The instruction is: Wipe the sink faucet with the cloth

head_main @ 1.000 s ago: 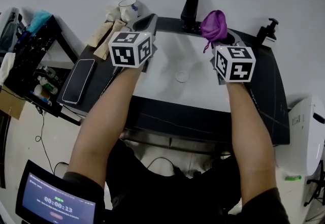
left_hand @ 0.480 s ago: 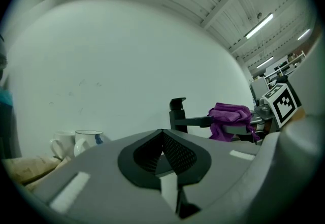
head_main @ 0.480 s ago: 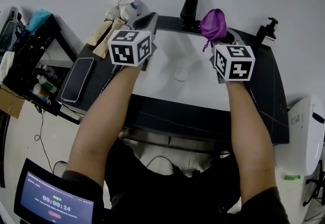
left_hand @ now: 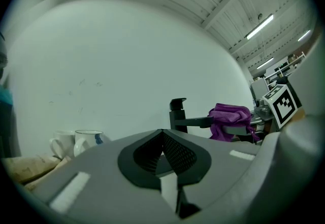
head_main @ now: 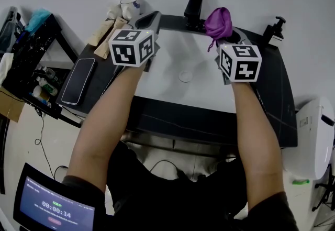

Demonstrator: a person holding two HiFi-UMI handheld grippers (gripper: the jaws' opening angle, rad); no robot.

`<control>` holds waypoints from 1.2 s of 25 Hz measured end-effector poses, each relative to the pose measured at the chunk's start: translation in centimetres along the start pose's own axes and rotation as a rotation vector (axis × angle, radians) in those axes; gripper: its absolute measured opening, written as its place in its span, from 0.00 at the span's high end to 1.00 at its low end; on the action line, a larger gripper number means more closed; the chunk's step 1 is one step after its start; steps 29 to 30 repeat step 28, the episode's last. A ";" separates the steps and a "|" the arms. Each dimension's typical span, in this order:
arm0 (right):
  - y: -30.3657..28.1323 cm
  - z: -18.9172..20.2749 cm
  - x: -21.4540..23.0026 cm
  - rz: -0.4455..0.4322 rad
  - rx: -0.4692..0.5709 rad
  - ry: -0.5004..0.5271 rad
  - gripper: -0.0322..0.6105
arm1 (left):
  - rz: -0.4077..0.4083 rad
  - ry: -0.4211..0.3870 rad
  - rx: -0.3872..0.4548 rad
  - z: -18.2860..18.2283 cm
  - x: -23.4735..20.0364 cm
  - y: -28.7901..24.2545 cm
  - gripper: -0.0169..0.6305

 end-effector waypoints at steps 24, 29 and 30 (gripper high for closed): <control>0.6 -0.7 -0.3 0.046 0.039 0.054 0.86 | -0.002 -0.002 -0.004 0.0 0.0 0.0 0.95; 0.6 -0.7 -0.4 0.047 0.039 0.055 0.86 | -0.003 -0.003 -0.004 0.0 -0.1 0.1 0.95; 0.6 -0.7 -0.4 0.047 0.039 0.055 0.86 | -0.003 -0.003 -0.004 0.0 -0.1 0.1 0.95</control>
Point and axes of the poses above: the fingertips, and each gripper's own axes: y backward along the fingers, x to its right, z out of its underside, the point moved 9 cm from there along y, backward along the fingers, and after that the axes turned 11 degrees about -x, right-handed, at the moved point
